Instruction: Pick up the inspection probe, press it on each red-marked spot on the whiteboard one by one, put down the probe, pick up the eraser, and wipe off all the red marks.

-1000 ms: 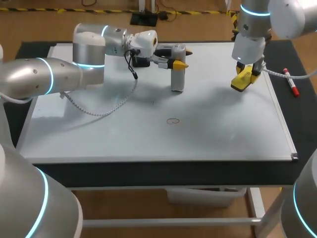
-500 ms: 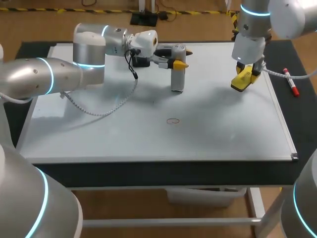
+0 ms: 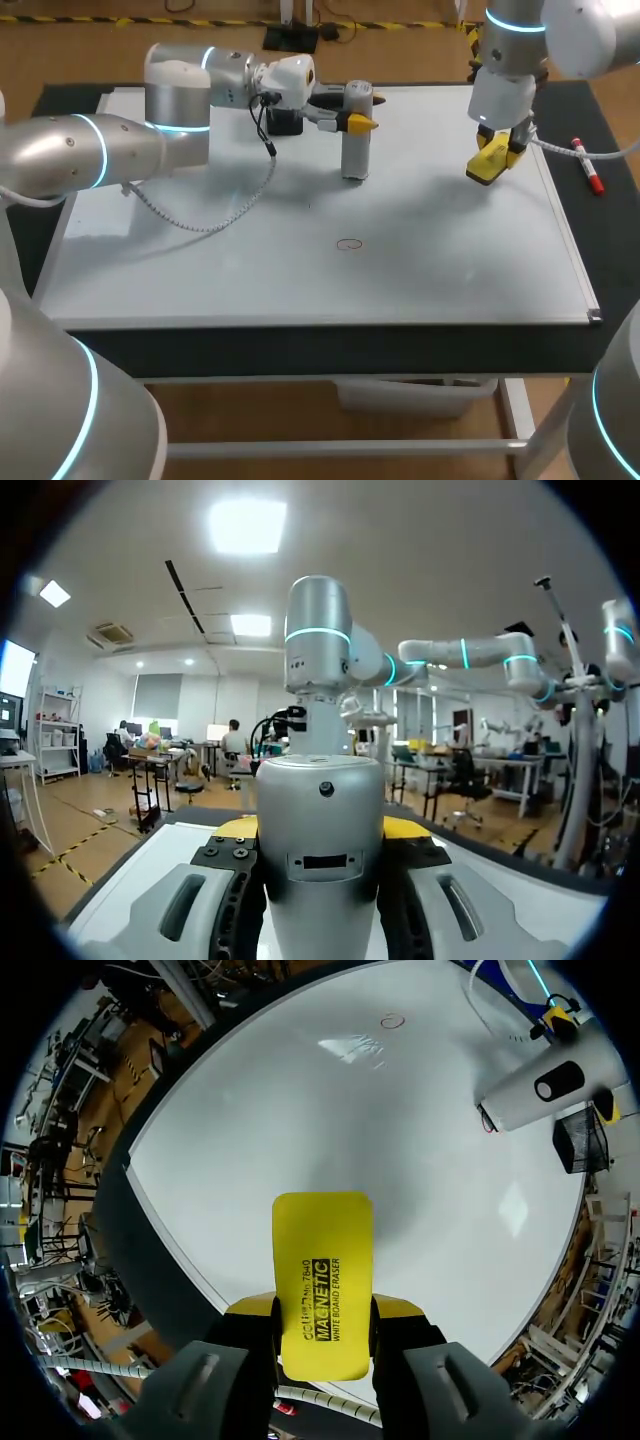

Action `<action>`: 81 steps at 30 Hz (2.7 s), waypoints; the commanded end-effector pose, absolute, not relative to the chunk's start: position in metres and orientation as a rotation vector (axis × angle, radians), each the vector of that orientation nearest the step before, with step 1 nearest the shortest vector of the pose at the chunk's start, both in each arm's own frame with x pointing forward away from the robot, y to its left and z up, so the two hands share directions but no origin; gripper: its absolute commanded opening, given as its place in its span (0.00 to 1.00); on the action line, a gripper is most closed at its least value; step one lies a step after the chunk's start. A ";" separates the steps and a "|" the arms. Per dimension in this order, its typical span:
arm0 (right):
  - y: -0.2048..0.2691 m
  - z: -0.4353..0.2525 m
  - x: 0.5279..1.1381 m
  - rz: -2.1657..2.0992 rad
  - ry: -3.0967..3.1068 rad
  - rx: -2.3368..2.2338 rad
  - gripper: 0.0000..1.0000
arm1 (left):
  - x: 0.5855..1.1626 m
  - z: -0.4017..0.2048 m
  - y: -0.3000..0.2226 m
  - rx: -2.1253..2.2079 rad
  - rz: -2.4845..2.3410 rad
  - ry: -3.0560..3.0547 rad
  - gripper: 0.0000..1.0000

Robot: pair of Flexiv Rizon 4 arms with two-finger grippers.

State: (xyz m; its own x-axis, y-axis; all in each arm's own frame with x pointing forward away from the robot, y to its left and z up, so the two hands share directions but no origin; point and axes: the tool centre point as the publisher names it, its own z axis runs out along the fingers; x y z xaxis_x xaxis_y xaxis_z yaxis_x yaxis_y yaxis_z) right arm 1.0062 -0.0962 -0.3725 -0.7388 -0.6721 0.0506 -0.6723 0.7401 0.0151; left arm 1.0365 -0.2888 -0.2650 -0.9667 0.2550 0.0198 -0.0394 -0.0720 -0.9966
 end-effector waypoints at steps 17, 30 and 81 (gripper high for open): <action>-0.097 -0.372 1.007 0.010 -2.878 1.115 0.00 | 1.048 -0.225 -0.178 -0.070 2.245 -2.172 0.00; -0.097 -0.372 1.007 0.010 -2.878 1.115 0.00 | 1.053 -0.223 -0.115 0.046 2.309 -2.233 0.00; 0.000 -0.368 1.004 0.053 -2.762 1.431 0.00 | 1.043 -0.234 -0.048 0.190 2.360 -2.259 0.00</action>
